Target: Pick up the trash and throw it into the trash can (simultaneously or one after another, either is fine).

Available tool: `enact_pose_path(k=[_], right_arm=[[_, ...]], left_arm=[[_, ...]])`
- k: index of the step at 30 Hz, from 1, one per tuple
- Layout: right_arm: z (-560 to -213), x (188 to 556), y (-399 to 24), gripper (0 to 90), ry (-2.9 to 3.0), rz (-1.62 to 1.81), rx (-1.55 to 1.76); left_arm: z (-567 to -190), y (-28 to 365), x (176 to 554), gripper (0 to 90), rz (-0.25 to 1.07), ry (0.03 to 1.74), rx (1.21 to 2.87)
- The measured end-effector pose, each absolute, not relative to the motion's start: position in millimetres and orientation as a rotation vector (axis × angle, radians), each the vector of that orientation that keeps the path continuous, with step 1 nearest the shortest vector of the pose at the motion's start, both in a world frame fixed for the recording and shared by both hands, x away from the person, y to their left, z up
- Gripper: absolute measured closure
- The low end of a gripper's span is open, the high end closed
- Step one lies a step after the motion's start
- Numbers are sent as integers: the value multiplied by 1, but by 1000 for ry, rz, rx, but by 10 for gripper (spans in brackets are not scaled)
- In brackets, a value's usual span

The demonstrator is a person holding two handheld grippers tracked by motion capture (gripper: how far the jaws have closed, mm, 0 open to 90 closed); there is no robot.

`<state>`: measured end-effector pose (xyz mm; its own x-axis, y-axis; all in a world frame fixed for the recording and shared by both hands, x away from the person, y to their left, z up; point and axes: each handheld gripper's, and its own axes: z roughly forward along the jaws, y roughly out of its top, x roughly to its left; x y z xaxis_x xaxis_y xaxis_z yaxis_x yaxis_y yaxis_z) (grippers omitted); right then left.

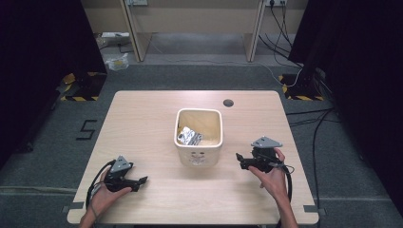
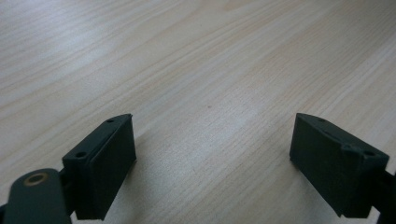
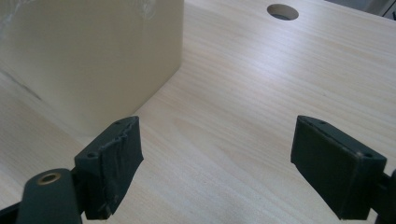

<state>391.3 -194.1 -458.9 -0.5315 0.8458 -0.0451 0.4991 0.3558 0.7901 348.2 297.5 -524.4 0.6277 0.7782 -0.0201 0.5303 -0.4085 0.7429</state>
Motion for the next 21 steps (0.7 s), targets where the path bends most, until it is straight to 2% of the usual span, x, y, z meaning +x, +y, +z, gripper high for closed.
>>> enact_pose_path(k=[21], right_arm=[[-482,375,-197,165,2213,985,1210]], left_arm=[[-524,298,348,132,429,1020,2109]])
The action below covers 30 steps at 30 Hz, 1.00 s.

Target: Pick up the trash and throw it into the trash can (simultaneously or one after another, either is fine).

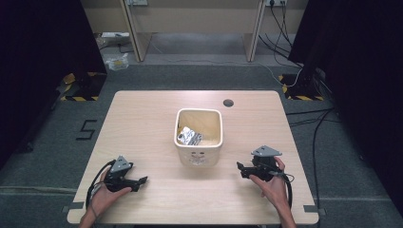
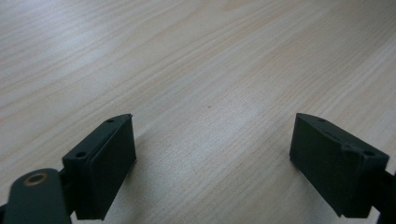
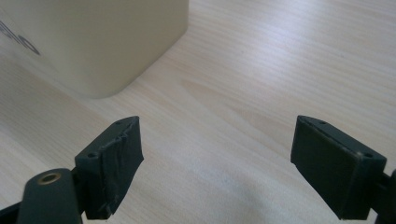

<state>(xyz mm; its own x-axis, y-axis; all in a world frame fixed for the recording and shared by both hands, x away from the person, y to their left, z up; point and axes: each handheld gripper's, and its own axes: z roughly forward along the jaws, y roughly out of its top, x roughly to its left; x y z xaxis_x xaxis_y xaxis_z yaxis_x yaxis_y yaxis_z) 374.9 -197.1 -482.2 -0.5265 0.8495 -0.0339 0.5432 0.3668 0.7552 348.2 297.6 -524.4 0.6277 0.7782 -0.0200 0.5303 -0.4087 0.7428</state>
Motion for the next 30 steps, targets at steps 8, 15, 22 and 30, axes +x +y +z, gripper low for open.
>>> enact_pose_path(k=[8,15,22,30], right_arm=[[-491,367,-198,162,2218,962,1230],[-498,356,-200,162,2222,936,1247],[-507,347,-206,163,2227,919,1278],[-512,344,-207,164,2238,910,1289]], left_arm=[[-524,298,348,132,429,1020,2110],[-524,298,348,132,429,1020,2109],[-524,298,348,132,429,1020,2109],[-524,298,348,132,429,1020,2109]])
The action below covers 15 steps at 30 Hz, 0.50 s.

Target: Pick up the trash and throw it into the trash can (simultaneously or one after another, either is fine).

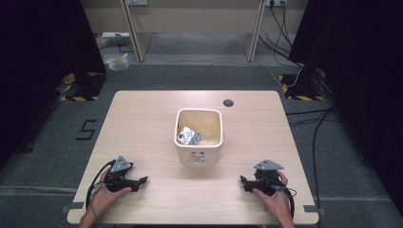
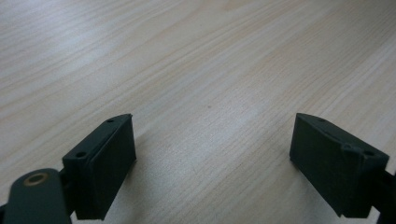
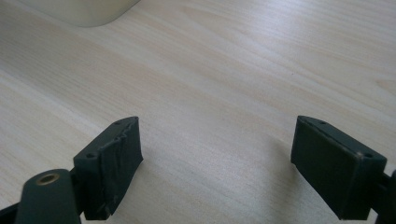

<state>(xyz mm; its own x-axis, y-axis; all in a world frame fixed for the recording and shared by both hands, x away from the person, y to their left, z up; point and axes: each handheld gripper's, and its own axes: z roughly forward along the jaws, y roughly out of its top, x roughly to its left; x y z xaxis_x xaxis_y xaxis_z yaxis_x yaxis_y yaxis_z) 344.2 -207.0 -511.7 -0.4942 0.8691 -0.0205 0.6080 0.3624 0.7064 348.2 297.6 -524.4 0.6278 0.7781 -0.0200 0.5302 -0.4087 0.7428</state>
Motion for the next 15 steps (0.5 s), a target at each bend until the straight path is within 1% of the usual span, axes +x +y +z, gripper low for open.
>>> enact_pose_path(k=[15], right_arm=[[-517,339,-208,141,2222,935,1289]], left_arm=[[-524,298,348,132,429,1020,2109]])
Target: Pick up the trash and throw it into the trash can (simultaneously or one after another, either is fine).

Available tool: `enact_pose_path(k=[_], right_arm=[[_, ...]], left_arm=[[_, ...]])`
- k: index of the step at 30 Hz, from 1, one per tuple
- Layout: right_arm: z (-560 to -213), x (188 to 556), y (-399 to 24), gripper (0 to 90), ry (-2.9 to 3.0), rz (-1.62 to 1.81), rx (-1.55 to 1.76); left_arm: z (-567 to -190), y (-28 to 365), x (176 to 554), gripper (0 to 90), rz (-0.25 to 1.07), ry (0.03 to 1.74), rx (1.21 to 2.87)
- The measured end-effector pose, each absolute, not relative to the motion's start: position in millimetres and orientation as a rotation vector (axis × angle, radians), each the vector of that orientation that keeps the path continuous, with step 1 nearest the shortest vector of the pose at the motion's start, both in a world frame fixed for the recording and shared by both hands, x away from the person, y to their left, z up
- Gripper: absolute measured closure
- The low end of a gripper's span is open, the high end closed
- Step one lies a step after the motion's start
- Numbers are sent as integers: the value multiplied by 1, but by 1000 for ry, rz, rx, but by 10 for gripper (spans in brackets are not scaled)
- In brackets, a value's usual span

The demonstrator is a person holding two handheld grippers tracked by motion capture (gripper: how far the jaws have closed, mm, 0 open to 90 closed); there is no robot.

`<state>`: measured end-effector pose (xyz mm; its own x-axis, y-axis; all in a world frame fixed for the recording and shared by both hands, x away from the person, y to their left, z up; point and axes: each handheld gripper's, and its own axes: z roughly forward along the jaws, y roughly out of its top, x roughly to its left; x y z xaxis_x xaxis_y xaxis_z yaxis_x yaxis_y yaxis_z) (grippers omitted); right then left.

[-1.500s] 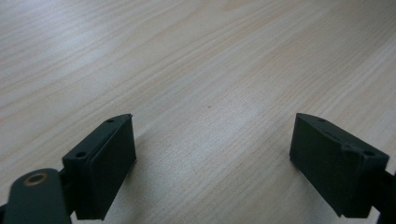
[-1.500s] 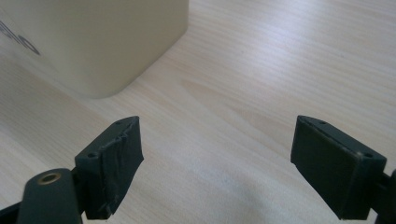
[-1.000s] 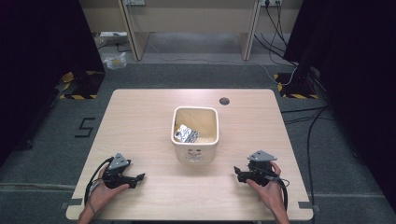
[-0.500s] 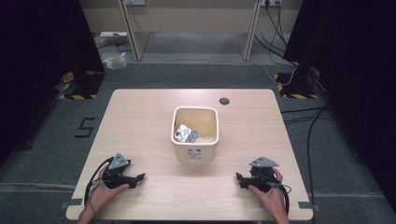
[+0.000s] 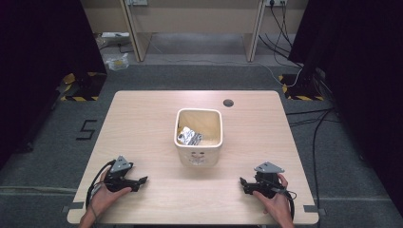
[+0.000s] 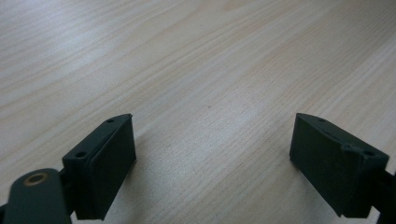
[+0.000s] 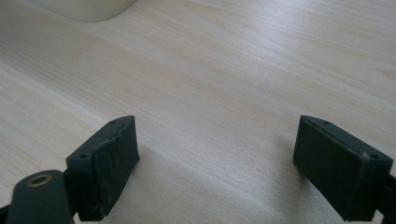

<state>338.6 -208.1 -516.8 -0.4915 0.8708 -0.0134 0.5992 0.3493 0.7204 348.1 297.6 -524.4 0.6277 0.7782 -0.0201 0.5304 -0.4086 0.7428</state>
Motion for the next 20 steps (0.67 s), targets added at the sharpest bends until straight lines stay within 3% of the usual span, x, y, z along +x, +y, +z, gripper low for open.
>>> enact_pose_path(k=[20], right_arm=[[-517,339,-208,130,2224,934,1290]], left_arm=[[-524,298,348,133,429,1020,2109]])
